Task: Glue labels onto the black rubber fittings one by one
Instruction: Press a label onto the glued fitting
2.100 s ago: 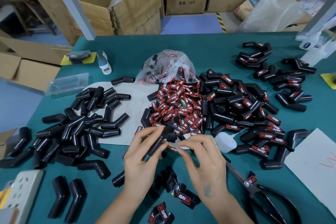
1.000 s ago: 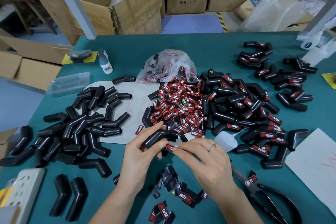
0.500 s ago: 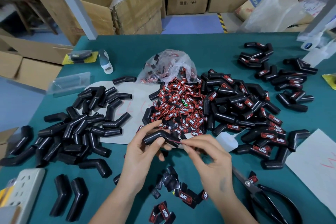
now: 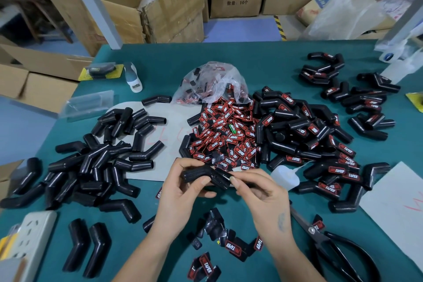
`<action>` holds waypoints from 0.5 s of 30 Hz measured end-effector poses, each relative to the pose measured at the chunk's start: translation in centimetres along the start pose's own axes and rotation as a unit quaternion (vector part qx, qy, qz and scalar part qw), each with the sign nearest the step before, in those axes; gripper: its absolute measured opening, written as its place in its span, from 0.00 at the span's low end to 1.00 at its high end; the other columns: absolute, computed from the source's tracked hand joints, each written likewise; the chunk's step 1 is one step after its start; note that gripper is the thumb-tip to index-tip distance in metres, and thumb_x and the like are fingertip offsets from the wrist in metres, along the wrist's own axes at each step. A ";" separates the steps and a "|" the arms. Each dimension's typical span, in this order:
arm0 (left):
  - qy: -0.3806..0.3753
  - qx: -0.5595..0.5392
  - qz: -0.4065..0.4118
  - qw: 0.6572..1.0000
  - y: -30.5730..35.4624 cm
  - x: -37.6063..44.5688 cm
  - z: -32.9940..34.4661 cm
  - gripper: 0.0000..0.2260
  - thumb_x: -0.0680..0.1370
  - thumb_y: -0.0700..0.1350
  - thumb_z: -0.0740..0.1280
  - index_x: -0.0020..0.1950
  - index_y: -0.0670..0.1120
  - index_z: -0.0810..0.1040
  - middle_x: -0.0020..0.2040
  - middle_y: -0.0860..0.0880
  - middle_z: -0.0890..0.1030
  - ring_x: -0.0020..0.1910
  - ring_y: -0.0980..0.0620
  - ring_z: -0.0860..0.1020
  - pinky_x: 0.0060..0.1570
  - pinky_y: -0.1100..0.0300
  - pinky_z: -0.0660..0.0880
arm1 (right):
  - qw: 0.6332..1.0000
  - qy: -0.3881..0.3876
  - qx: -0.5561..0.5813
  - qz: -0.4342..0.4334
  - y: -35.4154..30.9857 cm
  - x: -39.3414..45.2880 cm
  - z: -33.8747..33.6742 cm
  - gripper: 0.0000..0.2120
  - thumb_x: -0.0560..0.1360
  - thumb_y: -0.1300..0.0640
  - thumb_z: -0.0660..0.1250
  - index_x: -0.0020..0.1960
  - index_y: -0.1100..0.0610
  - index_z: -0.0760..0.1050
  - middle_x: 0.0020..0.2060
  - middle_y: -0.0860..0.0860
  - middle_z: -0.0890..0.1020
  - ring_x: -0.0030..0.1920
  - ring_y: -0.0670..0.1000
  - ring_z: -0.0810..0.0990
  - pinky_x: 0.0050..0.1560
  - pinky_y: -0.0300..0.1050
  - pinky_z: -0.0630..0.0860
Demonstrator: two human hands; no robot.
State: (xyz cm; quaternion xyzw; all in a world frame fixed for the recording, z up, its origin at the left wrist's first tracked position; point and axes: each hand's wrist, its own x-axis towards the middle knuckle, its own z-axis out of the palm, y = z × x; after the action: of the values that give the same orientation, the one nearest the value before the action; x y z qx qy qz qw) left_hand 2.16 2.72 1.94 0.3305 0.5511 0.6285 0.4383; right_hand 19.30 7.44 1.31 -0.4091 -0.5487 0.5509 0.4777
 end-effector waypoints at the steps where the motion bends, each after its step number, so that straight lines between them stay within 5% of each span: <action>1: 0.000 0.000 0.000 1.000 0.0 -0.1 0.1 0.10 0.76 0.39 0.71 0.52 0.54 0.81 0.48 0.46 0.85 0.46 0.45 0.86 0.41 0.54 0.85 | 1.000 0.001 -0.013 -0.005 0.1 -0.1 0.0 0.06 0.76 0.47 0.75 0.51 0.43 0.88 0.49 0.50 0.86 0.51 0.53 0.85 0.50 0.41 0.81; 7: -0.002 -0.006 0.003 1.000 0.2 -0.2 0.1 0.09 0.77 0.40 0.74 0.55 0.47 0.79 0.48 0.47 0.85 0.46 0.46 0.86 0.40 0.55 0.85 | 0.995 0.012 -0.080 -0.051 0.5 -0.3 -0.2 0.06 0.77 0.47 0.74 0.53 0.39 0.87 0.50 0.46 0.86 0.51 0.53 0.86 0.47 0.39 0.80; 15: -0.007 -0.009 0.000 1.000 0.3 -0.3 0.1 0.09 0.76 0.41 0.75 0.51 0.55 0.82 0.49 0.41 0.82 0.47 0.43 0.85 0.41 0.54 0.85 | 0.989 0.029 -0.111 -0.090 0.4 -0.4 -0.1 0.07 0.77 0.49 0.73 0.54 0.39 0.87 0.49 0.45 0.86 0.50 0.53 0.86 0.46 0.45 0.83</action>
State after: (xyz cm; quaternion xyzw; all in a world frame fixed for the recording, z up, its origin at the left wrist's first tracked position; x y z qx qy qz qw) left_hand 2.32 2.44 2.25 0.3308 0.5420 0.6312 0.4454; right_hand 19.42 7.08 0.87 -0.4247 -0.6267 0.4292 0.4926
